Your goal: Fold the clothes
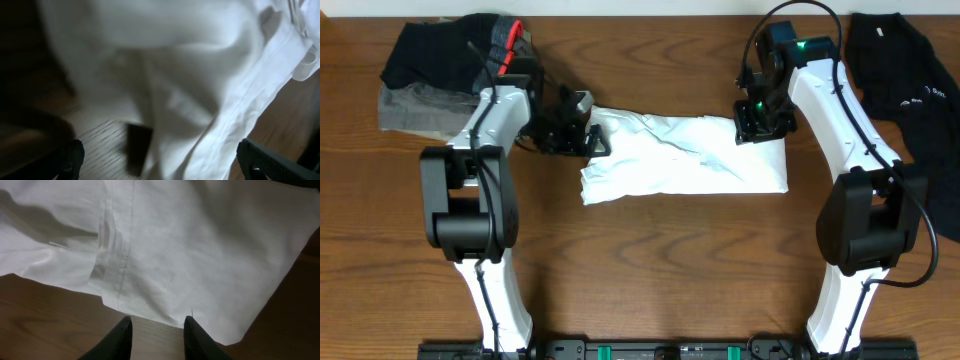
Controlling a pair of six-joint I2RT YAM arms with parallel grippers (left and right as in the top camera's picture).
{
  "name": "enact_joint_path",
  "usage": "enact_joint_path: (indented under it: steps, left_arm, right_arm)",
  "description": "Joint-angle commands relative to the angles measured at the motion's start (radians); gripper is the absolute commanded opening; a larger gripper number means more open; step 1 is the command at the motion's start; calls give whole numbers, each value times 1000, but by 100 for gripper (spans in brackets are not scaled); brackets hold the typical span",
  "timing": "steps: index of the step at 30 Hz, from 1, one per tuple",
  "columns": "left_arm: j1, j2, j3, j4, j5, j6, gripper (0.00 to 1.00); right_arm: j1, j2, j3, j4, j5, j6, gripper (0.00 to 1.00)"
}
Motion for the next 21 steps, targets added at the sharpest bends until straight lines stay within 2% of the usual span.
enact_joint_path:
  steps: [1,5,10,21]
  left_arm:
    - [-40,17,-4,17,17,20,98]
    - [-74,17,-4,40,3,18,98]
    - [-73,17,-4,82,-126,-61,98]
    - [-55,17,-4,98,-286,-101,100]
  right_arm:
    - [-2,-34,19,-2,5,5,32]
    - [-2,-34,19,-5,5,5,32]
    - [-2,-34,19,-15,5,-2,32]
    - [-2,-34,19,-2,9,-2,35]
